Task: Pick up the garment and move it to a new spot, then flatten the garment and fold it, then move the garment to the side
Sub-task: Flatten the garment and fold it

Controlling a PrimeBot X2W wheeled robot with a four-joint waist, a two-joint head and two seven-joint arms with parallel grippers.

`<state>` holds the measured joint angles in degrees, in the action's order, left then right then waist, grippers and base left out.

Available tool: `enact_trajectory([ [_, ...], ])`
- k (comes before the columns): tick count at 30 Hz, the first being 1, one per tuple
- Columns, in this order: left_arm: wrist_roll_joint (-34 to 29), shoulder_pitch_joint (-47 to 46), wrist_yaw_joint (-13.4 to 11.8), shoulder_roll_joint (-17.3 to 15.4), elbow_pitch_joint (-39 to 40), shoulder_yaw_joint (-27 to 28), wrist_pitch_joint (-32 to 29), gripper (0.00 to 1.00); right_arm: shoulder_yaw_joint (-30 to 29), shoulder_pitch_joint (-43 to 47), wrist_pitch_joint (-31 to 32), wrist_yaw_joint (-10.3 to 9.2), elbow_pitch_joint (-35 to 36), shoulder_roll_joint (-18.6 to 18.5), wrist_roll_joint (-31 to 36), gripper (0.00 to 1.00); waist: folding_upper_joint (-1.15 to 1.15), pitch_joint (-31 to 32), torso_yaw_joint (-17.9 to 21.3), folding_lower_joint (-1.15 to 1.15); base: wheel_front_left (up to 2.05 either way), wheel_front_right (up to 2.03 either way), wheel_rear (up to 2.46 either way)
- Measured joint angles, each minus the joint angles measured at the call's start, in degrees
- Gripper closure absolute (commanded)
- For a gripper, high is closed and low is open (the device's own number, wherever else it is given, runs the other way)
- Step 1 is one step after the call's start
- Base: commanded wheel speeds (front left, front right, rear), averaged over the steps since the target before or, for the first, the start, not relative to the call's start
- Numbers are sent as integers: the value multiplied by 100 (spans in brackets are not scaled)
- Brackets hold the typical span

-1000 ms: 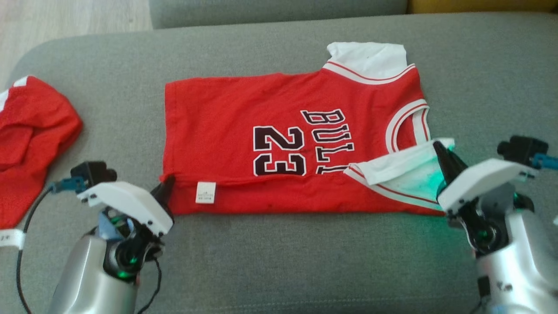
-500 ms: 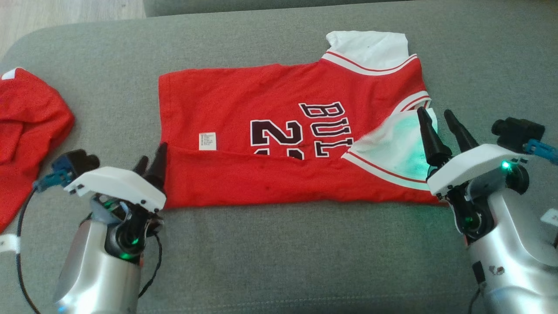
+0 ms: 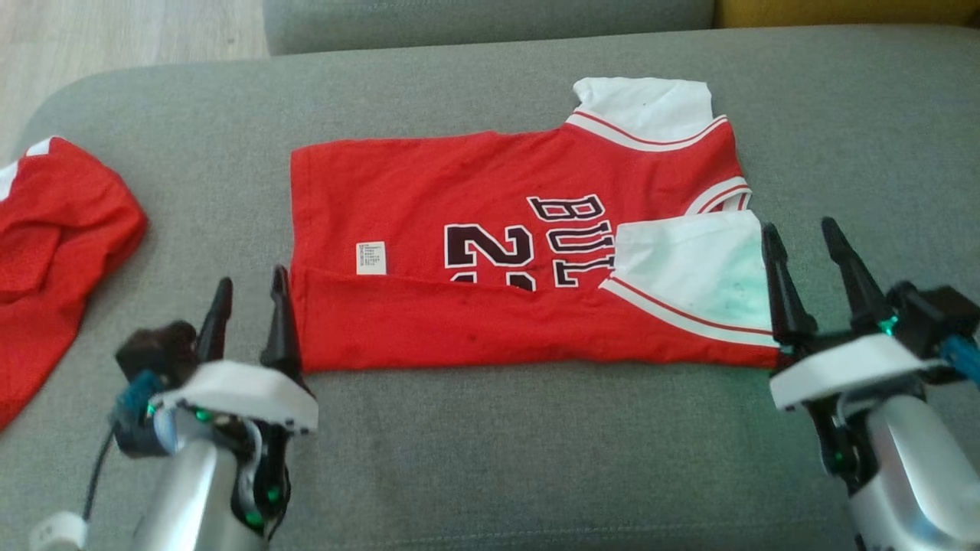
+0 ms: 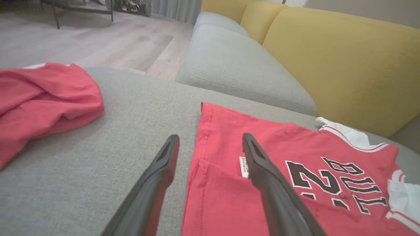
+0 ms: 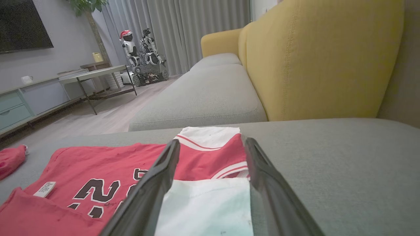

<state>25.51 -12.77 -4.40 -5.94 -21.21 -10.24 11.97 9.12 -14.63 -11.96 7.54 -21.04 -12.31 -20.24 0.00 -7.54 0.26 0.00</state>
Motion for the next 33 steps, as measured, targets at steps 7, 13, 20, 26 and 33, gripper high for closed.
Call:
enact_trajectory([
  [7, -641, 703, -290, -168, 536, -207, 182, 0, -316, 747, 140, 0, 622, 163, 501, 0, 0, 167, 44, 0, 0, 0, 0],
  [13, -889, 1231, -422, -272, 825, -256, 225, 0, -457, 1316, 436, -1, 1040, 365, 721, 0, 0, 299, 110, 0, 0, 0, 0],
  [20, -937, 1484, -466, -289, 860, -391, 225, 0, -479, 1497, 613, 0, 1321, 407, 757, 0, 0, 419, 141, 0, 0, 0, 0],
  [26, -928, 1485, -463, -298, 858, -410, 215, 0, -505, 1553, 678, -1, 1360, 427, 778, 0, 0, 441, 119, 0, 0, 0, 0],
  [33, -928, 1474, -460, -310, 853, -452, 171, 0, -517, 1546, 747, 0, 1380, 428, 775, 0, 0, 385, 95, 0, 0, 0, 0],
])
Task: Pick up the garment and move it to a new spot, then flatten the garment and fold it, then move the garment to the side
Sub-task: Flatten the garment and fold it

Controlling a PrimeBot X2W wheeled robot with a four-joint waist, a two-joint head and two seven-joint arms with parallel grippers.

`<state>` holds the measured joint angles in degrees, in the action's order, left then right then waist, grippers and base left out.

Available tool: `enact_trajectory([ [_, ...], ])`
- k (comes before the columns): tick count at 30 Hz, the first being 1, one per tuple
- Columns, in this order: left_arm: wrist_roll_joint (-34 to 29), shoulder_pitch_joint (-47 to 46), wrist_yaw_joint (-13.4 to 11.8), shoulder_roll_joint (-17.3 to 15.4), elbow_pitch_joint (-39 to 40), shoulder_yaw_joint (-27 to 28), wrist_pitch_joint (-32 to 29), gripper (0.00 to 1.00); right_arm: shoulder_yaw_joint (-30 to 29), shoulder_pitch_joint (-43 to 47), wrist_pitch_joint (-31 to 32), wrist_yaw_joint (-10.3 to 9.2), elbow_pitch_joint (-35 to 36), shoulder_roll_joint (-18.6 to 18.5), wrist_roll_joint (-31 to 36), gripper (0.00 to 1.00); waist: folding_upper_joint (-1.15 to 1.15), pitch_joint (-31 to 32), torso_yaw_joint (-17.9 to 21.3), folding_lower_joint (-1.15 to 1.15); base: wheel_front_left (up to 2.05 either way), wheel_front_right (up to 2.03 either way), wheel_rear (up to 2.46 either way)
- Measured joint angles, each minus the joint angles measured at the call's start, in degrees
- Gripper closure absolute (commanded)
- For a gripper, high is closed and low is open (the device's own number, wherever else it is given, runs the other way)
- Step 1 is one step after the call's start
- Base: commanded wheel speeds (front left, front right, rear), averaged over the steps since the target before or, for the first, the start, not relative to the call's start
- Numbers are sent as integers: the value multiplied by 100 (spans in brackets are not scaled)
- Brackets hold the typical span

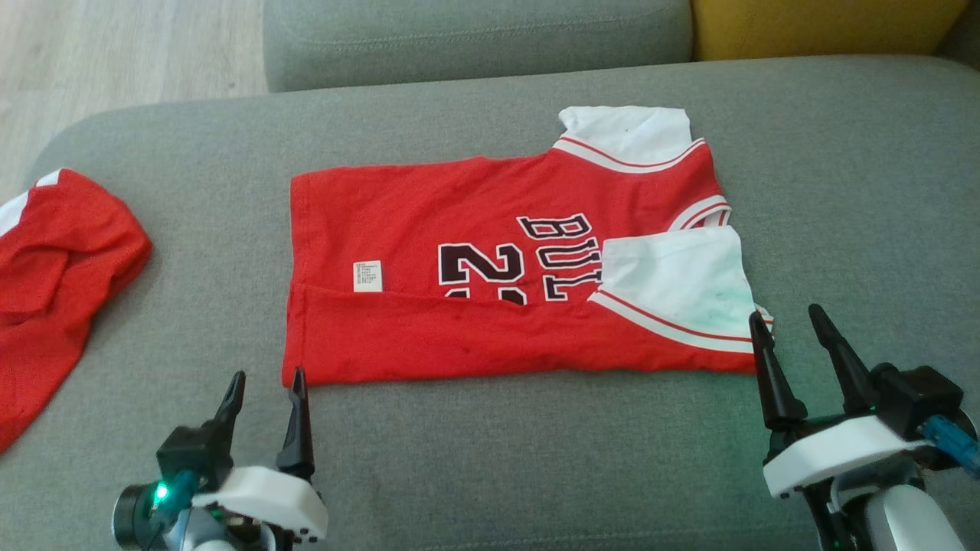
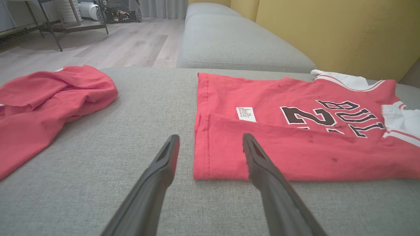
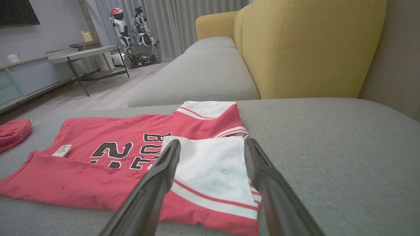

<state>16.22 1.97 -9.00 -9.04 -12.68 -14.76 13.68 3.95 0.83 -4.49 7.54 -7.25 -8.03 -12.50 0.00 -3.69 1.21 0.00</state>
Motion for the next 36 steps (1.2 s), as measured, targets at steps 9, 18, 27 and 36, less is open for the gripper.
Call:
enact_trajectory([
  [9, 133, -759, 308, -11, -461, -136, -293, 0, -96, -357, 99, 0, -545, -13, -24, 0, 0, -254, -58, 0, 0, 0, 0],
  [18, 604, -1380, 645, 116, -1655, -134, -784, 0, -298, -814, 477, 0, -1667, -27, -64, 0, 0, -584, -90, 0, 0, 0, 0],
  [27, 958, -1913, 878, 229, -2363, -91, -1015, 100, -181, -1207, 678, -1, -2248, 20, -457, 100, 0, -744, -65, 0, 0, 0, 0],
  [36, 956, -1974, 957, 220, -2598, -125, -805, 100, -35, -1196, 599, 0, -2270, -14, -850, 100, 0, -645, -82, 0, 0, 0, 0],
])
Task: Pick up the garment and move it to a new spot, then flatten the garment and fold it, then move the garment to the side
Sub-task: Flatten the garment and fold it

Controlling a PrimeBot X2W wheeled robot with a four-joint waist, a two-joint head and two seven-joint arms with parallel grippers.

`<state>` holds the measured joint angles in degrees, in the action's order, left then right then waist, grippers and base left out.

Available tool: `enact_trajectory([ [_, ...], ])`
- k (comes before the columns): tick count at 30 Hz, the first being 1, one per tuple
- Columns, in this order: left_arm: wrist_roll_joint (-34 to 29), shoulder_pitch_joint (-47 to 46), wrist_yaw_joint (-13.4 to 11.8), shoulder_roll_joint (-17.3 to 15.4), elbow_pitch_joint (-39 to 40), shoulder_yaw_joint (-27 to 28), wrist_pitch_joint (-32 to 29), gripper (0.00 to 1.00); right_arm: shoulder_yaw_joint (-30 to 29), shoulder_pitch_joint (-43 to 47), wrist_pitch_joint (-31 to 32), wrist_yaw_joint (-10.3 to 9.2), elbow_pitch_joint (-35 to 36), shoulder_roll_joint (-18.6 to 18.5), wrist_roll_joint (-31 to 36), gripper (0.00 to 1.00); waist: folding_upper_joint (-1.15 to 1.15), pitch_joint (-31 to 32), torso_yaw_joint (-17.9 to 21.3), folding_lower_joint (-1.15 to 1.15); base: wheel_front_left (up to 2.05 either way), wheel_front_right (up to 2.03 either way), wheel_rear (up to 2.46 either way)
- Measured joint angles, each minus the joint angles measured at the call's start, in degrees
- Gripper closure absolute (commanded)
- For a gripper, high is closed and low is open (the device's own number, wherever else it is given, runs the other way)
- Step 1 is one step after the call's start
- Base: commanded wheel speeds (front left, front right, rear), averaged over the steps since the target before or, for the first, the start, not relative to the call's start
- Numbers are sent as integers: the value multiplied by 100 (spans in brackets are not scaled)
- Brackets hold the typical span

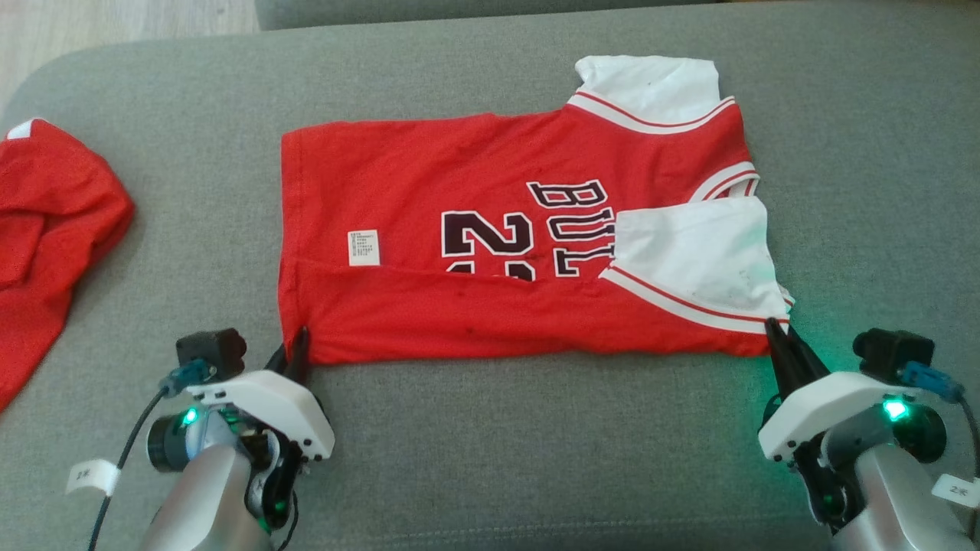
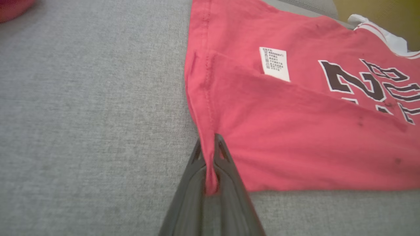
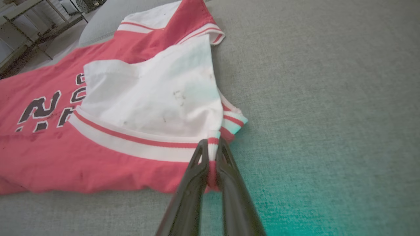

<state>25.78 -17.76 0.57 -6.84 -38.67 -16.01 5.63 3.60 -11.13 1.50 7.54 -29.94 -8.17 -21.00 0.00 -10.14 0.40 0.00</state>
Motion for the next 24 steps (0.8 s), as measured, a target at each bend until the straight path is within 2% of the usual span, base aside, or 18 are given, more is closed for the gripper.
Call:
enact_trajectory([
  [5, -1, 184, -12, -63, 222, -10, 45, 100, -5, 126, 3, -1, 297, -21, -231, 100, 0, 114, -28, 0, 0, 0, 0],
  [12, 3, 700, -24, -266, 871, -80, -240, 100, -341, 1011, 154, 0, 905, 43, -304, 100, 0, 365, -81, 0, 0, 0, 0],
  [23, 162, 1710, -313, -400, 1629, -99, -776, 100, -669, 2043, 616, 0, 1703, 414, -159, 100, 0, 635, 1, 0, 0, 0, 0],
  [24, 182, 1805, -318, -421, 1699, -109, -864, 68, -702, 2111, 655, -1, 1803, 446, -119, 58, 0, 657, 27, 0, 0, 0, 0],
])
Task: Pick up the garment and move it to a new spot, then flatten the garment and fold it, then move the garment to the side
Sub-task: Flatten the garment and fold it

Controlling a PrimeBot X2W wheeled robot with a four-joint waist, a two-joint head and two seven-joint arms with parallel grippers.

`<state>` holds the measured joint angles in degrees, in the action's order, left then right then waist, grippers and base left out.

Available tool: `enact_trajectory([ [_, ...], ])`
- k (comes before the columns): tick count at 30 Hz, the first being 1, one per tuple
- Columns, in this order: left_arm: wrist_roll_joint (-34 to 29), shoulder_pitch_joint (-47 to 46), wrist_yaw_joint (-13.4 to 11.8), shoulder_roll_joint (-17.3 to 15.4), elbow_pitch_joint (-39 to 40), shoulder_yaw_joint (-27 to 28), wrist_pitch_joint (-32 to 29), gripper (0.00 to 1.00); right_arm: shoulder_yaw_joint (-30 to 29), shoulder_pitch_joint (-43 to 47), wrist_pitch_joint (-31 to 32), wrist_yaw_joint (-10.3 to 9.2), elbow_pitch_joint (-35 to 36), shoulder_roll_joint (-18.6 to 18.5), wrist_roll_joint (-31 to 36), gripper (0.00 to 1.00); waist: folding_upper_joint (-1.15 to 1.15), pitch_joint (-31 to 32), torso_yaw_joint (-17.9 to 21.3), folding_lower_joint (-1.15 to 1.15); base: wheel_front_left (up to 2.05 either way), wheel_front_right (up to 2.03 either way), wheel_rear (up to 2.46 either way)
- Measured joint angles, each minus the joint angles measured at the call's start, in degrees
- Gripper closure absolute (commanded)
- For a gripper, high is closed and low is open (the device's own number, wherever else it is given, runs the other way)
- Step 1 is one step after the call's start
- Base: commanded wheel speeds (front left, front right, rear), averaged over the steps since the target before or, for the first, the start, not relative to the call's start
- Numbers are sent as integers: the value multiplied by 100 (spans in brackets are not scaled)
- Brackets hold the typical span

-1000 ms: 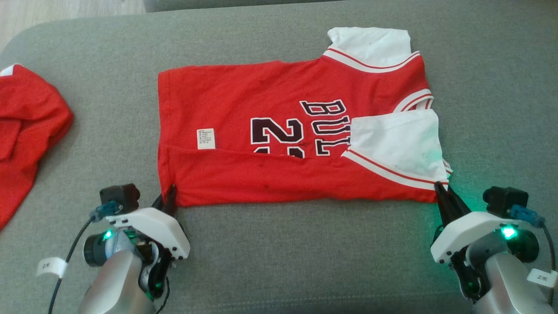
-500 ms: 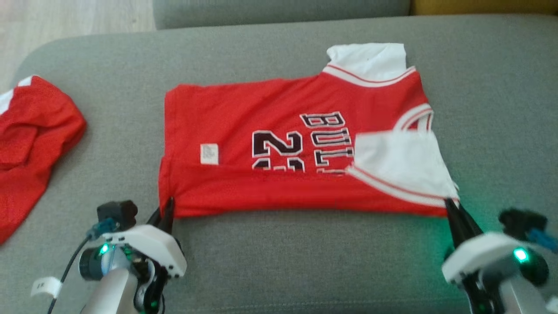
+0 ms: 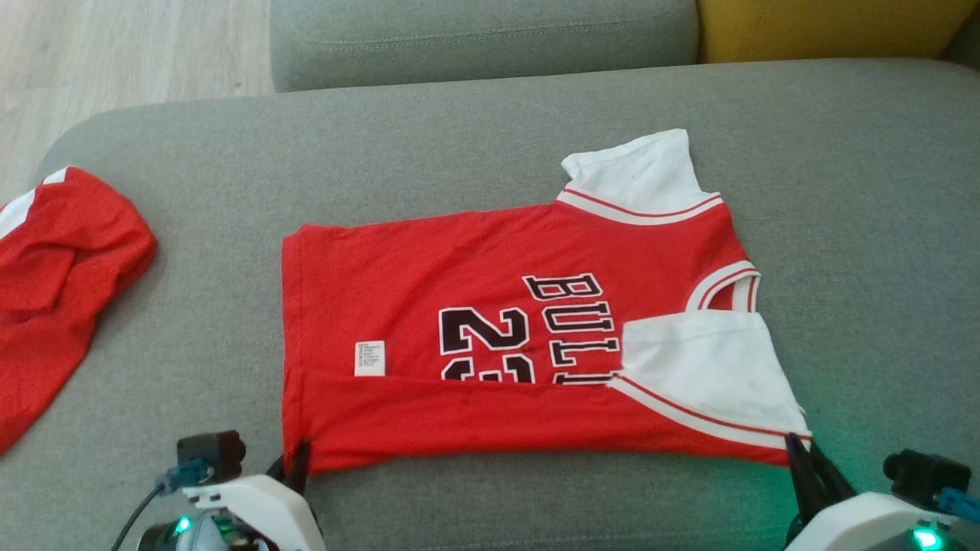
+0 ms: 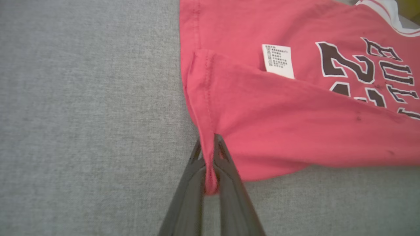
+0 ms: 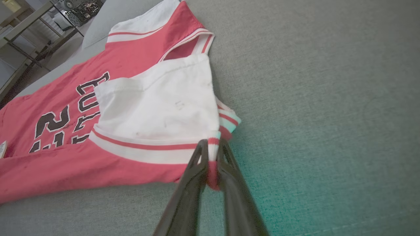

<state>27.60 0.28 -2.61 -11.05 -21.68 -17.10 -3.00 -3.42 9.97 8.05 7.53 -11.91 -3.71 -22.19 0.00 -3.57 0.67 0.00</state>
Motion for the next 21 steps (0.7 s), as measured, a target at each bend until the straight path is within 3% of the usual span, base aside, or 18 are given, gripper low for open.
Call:
enact_trajectory([
  [1, 34, 35, -21, -8, 44, 0, -1, 0, -13, 7, 0, 1, 40, 12, 53, 0, 0, 11, 10, 0, 0, 0, 0],
  [5, 38, 108, -190, -10, 202, 41, 14, 0, -29, -9, -120, 1, 256, 19, 260, 0, 0, 56, 40, 0, 0, 0, 0],
  [11, -220, 217, -605, -7, 791, 135, 693, 0, 38, -249, -675, 1, 805, -52, 827, 0, 0, 128, 73, 0, 0, 0, 0],
  [15, -494, 209, -746, -7, 1224, 126, 1155, 0, 159, -477, -890, 1, 1255, -79, 1099, 0, 0, 181, 44, 0, 0, 0, 0],
  [21, -587, 193, -834, -11, 1438, 111, 1223, 0, 244, -470, -870, 0, 1470, -88, 1170, 0, 0, 205, 13, 0, 0, 0, 0],
])
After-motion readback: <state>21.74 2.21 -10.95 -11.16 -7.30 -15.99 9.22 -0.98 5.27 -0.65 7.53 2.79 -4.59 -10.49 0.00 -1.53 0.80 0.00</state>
